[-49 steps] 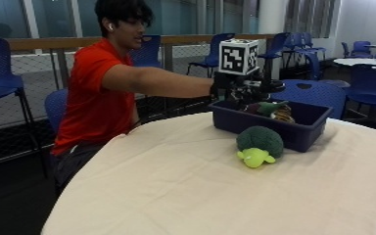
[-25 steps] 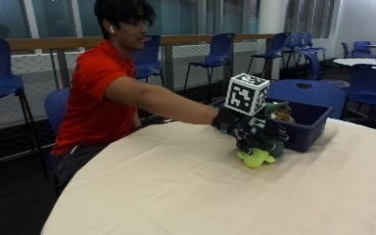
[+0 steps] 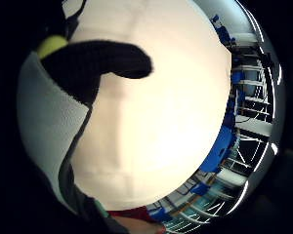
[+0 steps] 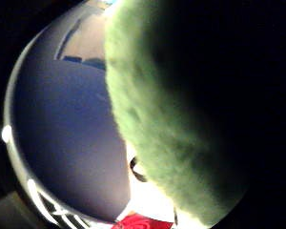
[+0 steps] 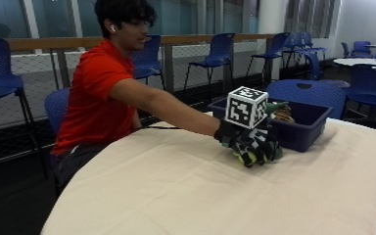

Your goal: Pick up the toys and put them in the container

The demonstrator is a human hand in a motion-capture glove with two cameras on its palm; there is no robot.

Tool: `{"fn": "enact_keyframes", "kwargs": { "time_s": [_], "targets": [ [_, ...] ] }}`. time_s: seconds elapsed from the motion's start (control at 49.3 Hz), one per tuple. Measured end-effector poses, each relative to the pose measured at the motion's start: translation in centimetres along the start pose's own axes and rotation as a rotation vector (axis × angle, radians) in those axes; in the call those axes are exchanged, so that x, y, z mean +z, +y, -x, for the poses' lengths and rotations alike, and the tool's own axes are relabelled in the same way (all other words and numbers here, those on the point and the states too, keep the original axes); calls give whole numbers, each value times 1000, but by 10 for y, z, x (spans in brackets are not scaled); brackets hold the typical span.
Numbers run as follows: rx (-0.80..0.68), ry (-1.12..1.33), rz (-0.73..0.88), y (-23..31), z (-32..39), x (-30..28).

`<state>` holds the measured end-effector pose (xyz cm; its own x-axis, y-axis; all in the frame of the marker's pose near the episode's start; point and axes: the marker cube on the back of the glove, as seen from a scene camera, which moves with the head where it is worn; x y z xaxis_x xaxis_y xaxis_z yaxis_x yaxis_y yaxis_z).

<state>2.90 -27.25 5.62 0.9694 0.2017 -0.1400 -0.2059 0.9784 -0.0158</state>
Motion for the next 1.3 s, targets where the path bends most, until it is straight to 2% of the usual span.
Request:
{"fn": "enact_keyframes", "kwargs": {
  "time_s": [0.122, 0.243, 0.426, 0.689, 1.095, 1.176, 1.297],
  "targets": [
    [0, -85, -13, 12, -7, -13],
    [-22, -63, -19, 24, -13, -33],
    [-52, -69, -81, 51, -14, -104],
    [-93, -67, -151, 75, 54, -172],
    [-289, -38, -166, 102, 182, -188],
    [-374, -54, -174, 107, 205, -188],
    [-270, -29, -194, 101, 217, -186]
  ]
}}
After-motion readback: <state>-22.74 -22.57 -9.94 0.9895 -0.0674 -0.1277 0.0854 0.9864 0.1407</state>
